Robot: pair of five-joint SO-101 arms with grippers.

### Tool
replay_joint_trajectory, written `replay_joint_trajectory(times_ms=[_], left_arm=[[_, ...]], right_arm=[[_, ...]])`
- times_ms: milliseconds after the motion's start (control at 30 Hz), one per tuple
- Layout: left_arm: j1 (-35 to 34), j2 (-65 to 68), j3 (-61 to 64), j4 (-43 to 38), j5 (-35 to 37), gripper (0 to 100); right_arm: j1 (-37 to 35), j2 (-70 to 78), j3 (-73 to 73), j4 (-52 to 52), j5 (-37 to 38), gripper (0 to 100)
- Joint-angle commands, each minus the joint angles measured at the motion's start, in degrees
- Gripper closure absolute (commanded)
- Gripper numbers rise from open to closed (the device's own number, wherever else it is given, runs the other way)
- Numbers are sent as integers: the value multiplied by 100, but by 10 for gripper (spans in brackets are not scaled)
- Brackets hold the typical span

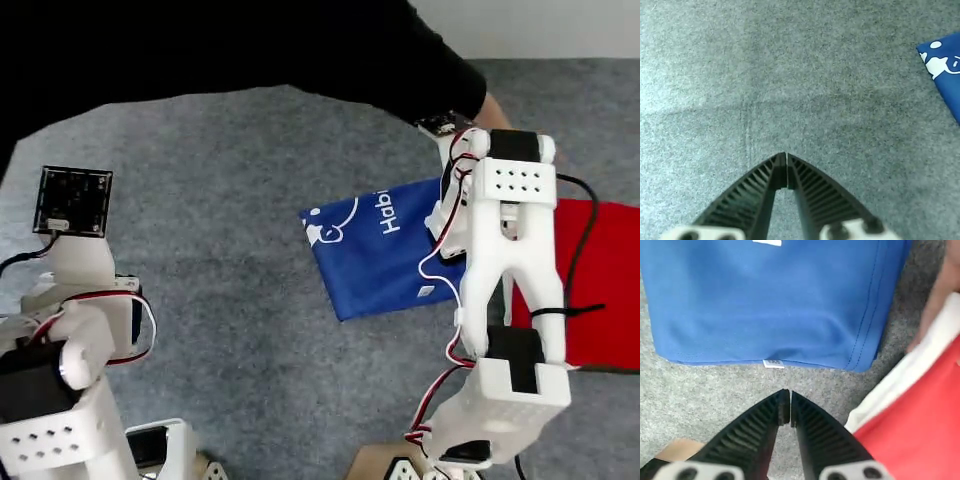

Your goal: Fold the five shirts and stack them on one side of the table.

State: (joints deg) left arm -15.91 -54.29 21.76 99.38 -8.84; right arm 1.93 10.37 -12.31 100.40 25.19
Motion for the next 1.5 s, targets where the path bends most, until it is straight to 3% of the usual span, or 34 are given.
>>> replay_joint_trajectory(times_ms=[0, 1000, 1467], left_arm=[[26, -53, 4, 88, 18, 986], [26, -79, 48, 88, 18, 986], [26, -97, 338, 88, 18, 986]], right_arm=[[-66, -365, -88, 119, 70, 990], [-224, -356, -79, 171, 44, 990], [-549, -409, 730, 163, 35, 990]])
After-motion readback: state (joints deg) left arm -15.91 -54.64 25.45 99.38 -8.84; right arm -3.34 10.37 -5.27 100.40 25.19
